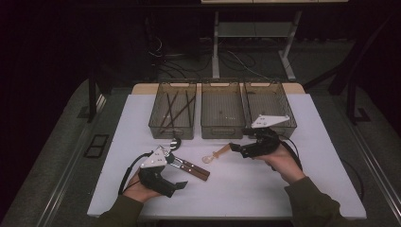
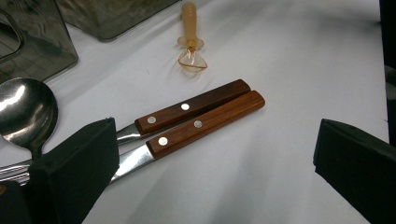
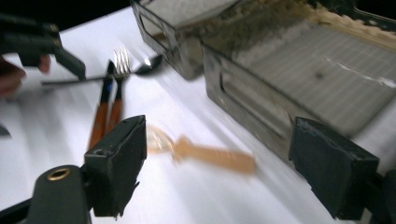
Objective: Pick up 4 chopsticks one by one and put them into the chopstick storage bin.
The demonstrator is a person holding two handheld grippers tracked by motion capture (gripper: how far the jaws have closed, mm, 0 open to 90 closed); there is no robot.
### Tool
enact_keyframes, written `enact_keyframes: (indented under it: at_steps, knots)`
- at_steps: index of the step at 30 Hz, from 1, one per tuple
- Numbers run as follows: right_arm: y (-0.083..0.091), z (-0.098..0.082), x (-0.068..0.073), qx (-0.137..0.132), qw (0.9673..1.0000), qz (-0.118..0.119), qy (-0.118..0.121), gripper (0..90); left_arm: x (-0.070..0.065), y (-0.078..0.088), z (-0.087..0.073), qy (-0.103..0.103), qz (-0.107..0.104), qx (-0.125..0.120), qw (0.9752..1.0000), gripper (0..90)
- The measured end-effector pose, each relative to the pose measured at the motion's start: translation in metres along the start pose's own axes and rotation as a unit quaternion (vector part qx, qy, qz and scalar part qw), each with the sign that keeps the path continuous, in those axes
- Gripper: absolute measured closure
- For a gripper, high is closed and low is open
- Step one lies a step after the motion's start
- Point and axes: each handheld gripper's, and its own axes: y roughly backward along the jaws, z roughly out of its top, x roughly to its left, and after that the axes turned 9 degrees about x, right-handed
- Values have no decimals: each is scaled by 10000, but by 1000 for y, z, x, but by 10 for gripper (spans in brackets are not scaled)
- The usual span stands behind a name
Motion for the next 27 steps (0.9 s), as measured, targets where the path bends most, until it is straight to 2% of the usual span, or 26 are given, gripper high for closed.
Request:
enact_keyframes:
  at_steps: [6, 9, 16, 18, 25, 27]
  knots:
    - [15, -32, -1, -40, 9999, -94, -94, 183, -1, 0, 0, 45, 8, 1, 10000, 0]
    - [22, -46, -2, -86, 9998, -178, -60, 179, -1, 0, 0, 50, 27, -4, 10000, 0]
    - [33, -80, -1, -129, 9988, -447, -170, 157, -1, 2, 0, 55, 30, -27, 10000, 0]
    - [36, -88, -2, -122, 9983, -560, -139, 156, -1, 2, 0, 48, 35, -28, 10000, 0]
    - [42, -110, -1, -97, 9967, -748, -291, 144, -1, 3, 0, 29, 66, 4, 10000, 0]
    - [44, -115, -1, -54, 9966, -780, -264, 136, -1, 3, 0, 37, 82, 23, 10000, 0]
